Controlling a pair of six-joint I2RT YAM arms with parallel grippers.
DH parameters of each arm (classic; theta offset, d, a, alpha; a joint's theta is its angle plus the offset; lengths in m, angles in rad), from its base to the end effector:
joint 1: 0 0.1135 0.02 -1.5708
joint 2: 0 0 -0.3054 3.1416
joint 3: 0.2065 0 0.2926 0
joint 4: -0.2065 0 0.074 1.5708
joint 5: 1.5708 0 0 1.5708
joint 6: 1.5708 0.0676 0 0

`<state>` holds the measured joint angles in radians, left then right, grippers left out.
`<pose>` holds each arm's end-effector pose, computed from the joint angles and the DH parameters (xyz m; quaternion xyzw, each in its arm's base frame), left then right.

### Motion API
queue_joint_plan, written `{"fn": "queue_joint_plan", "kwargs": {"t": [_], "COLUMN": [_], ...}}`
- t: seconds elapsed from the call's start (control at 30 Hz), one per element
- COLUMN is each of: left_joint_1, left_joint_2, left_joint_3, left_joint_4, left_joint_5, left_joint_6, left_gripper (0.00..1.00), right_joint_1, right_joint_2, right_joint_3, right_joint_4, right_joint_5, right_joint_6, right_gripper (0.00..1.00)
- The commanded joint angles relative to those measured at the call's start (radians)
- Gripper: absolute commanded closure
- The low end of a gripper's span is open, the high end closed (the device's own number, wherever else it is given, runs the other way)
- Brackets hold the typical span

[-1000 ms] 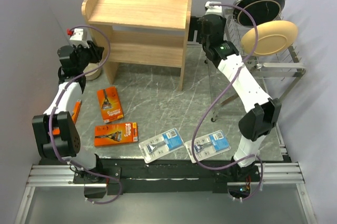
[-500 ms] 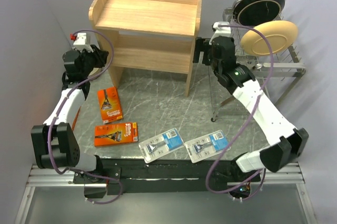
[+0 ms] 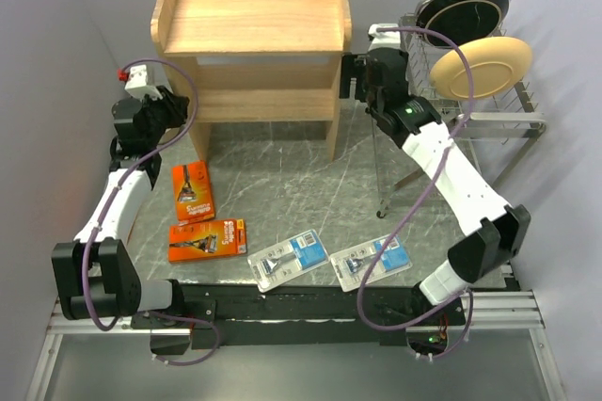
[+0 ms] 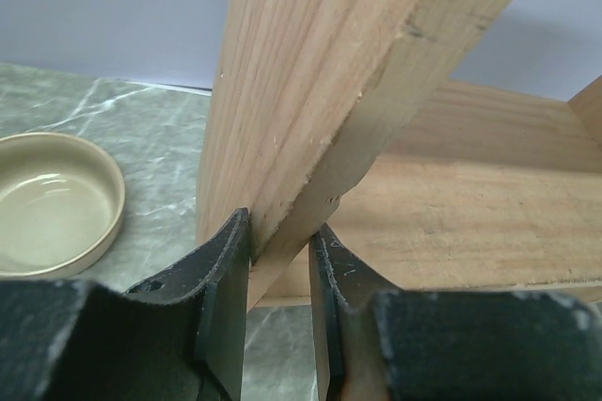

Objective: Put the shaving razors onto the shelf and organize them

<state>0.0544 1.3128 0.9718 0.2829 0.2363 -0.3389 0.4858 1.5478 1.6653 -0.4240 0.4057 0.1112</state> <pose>0.3718 0.0044 0.3614 -0.0618 0.7242 -0.1815 0.6624 0.3840 0.1726 0.4709 -0.0302 0.7986 0.0149 0.6010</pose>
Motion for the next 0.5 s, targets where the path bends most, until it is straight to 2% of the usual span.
{"fn": "queue_joint_plan", "kwargs": {"t": [0.0, 0.37, 0.47], "left_joint_1": [-0.097, -0.011, -0.01], "left_joint_2": [-0.041, 0.121, 0.129], "left_joint_3": [0.018, 0.174, 0.206], "left_joint_4": [-0.016, 0.044, 0.0], "left_joint_5": [0.227, 0.264, 0.276], "left_joint_6": [-0.135, -0.097, -0.081], "left_gripper": [0.7, 0.66, 0.65], "right_joint_1": [0.086, 0.085, 0.086], "right_joint_2": [0.09, 0.008, -0.017], "right_joint_3": [0.063, 0.013, -0.002], "right_joint_4": [0.117, 0.133, 0.128], "right_joint_5": [-0.274, -0.263, -0.272], "right_joint_6": [0.059, 0.036, 0.032], "right_gripper": [0.02, 0.02, 0.02]}}
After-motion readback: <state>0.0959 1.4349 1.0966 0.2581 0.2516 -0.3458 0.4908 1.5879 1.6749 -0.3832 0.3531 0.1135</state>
